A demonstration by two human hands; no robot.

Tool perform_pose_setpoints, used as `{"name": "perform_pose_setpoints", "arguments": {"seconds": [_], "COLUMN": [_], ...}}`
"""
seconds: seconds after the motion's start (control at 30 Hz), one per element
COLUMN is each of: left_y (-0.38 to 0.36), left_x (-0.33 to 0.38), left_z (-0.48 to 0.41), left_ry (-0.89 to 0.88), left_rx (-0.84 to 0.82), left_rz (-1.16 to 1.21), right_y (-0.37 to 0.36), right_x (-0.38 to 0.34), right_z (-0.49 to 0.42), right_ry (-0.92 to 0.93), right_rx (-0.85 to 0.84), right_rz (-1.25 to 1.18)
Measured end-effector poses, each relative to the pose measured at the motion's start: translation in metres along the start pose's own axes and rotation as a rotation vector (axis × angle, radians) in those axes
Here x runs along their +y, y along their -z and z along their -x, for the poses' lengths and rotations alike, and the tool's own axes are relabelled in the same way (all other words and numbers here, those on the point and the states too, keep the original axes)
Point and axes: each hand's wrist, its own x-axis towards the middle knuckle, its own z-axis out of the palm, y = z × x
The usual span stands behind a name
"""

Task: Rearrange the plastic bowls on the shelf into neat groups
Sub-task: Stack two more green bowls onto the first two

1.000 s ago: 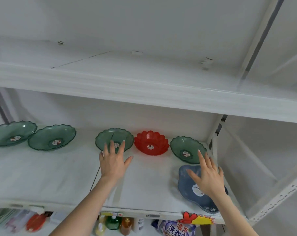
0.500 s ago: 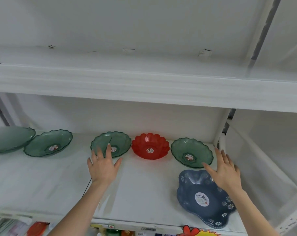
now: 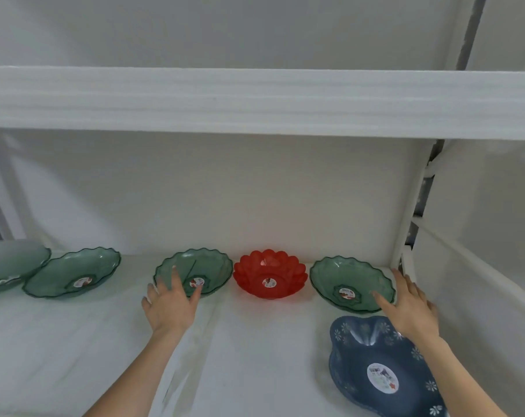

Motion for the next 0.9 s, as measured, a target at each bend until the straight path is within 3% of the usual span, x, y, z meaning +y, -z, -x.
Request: {"name": "perform_pose_setpoints", "arguments": {"seconds": [0.33,0.6,0.9], "left_y": [-0.063,-0.094,-0.096], "left_x": [-0.021,-0.025,-0.02], "left_z": [-0.032,-0.051,-0.07], "left_ry": [0.161,0.308,0.389], "left_rx": [0.002,-0.071,-0.164], "left_rz": [0.102,0.539,0.773], "right_y": [-0.048,-0.07,-0.08], "right_x": [0.017,0.032,0.028], "right_z": [-0.034,-0.048,-0.053], "right_ry": [-0.086,-0.196,-0.213], "right_rx": [-0.09,-0.147,-0.231], "right_rz": [-0.025,-0.079,-0.252]}}
